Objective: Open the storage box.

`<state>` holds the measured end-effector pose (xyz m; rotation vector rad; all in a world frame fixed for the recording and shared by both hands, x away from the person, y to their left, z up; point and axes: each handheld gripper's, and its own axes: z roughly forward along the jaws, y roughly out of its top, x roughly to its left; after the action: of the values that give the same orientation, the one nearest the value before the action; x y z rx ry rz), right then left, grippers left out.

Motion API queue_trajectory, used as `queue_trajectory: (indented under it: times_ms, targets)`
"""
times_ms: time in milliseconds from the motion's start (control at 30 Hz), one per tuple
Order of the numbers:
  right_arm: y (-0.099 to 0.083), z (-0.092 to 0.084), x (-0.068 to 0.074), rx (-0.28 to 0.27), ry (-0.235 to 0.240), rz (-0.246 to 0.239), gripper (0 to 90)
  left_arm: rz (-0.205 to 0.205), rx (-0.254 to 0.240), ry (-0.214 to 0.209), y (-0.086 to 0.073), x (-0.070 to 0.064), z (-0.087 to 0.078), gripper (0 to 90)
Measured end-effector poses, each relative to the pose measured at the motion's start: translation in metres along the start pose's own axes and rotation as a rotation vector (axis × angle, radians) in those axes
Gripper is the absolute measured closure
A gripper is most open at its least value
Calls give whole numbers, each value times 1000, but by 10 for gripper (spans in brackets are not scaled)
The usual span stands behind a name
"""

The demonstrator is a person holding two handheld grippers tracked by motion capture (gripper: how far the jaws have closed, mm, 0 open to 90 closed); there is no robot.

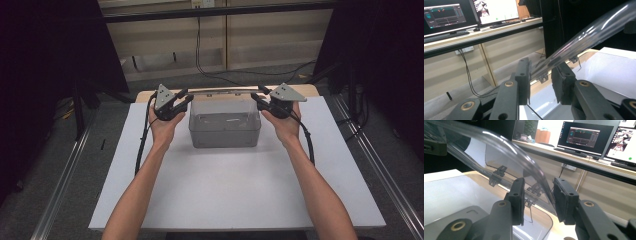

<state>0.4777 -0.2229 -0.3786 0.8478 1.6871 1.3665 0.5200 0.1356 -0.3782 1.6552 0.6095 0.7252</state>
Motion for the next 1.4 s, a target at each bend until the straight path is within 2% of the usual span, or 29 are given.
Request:
queue_trajectory:
  times_ms: [300, 467, 533, 700, 933, 1100, 1400]
  targets:
    - [-1, 6, -5, -20, 6, 26, 618, -5, -1, 2, 1, 1, 6, 671]
    - [-5, 10, -8, -33, 4, 47, 616, 17, 7, 4, 2, 2, 11, 663]
    - [-6, 12, -8, -37, 2, 59, 616, 14, 5, 1, 2, 3, 13, 661]
    - [-10, 17, -10, -24, 11, 76, 597, 26, 20, 2, 0, 2, 19, 635]
    - [-6, 23, -13, -23, 9, 84, 601, 35, 19, 2, 3, 7, 21, 663]
    - [-5, 25, -15, -24, 13, 96, 605, 14, 12, 5, 2, 9, 24, 677]
    - [-2, 30, -18, -21, 12, 103, 616, 5, 14, 9, 3, 15, 26, 710]
